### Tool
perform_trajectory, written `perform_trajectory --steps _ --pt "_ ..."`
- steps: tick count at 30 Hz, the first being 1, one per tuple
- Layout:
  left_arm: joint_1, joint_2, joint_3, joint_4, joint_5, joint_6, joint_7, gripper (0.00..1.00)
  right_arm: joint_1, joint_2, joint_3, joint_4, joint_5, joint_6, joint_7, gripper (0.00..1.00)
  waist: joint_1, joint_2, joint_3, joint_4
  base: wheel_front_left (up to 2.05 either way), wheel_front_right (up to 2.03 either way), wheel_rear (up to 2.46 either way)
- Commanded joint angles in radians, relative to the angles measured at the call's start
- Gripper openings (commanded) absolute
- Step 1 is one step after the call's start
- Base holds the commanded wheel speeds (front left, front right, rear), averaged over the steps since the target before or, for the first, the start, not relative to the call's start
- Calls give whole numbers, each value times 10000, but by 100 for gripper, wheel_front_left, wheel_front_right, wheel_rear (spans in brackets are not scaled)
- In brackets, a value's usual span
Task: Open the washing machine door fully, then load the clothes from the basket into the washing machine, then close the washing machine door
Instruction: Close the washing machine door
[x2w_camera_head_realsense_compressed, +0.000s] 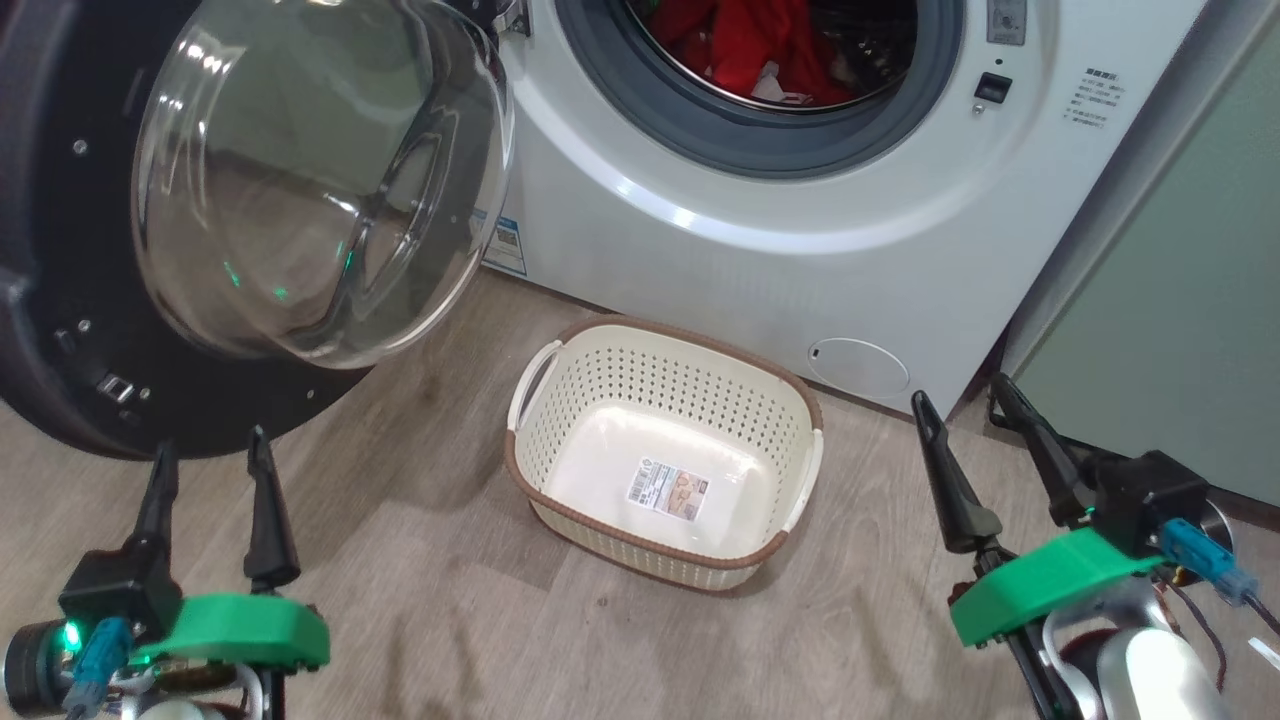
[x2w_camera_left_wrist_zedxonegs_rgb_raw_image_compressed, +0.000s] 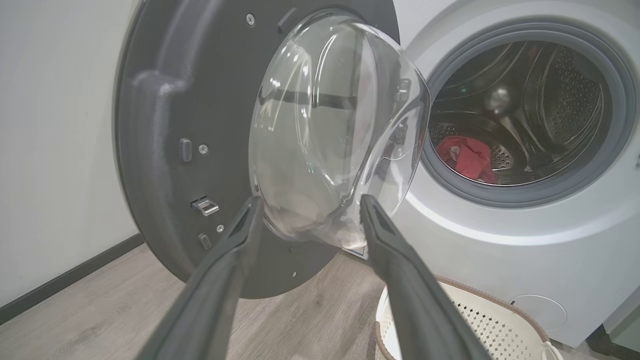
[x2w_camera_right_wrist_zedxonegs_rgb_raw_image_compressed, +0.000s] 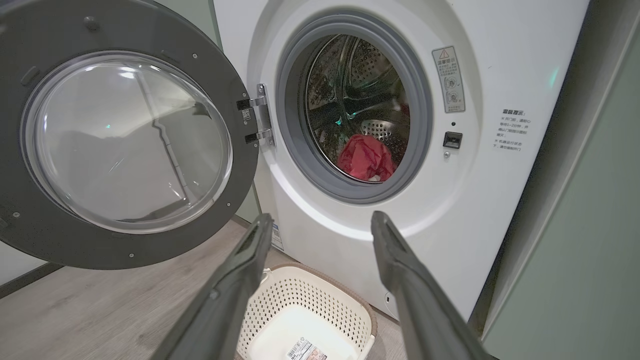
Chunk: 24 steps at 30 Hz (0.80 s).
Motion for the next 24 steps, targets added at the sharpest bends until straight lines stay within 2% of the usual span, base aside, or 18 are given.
perform_trajectory --steps 1,6,7,8,9,20,22,24 --pt "-306 20 454 -291 114 -46 -51 100 -222 -3 257 -337 64 0 34 100 0 -1 8 -1 0 0 0" --pt "-292 -44 520 -247 215 -134 -51 100 -228 -3 267 -324 60 0 36 100 0 -1 24 -10 0 0 0" --pt "-292 -49 527 -240 231 -161 -51 48 -228 -3 265 -321 60 0 32 100 0 -1 25 -10 0 0 0" --pt "-291 -56 539 -236 247 -183 -51 9 -227 -3 263 -321 61 0 28 100 0 -1 28 -10 0 0 0" --pt "-292 -70 549 -230 256 -204 -51 0 -225 -3 258 -321 59 0 24 100 0 -1 29 -6 0 0 0" --pt "-430 -220 967 -704 364 -376 -51 0 -176 -3 139 -373 19 0 62 100 0 -1 16 132 0 0 0" --pt "-531 -287 1272 -1119 110 -507 -51 0 -170 -3 106 -417 -6 0 80 100 0 -1 43 199 0 0 0" --pt "-720 -536 1757 -1662 -684 -825 -51 0 -165 -3 82 -473 -60 0 108 100 0 -1 78 269 0 0 0"
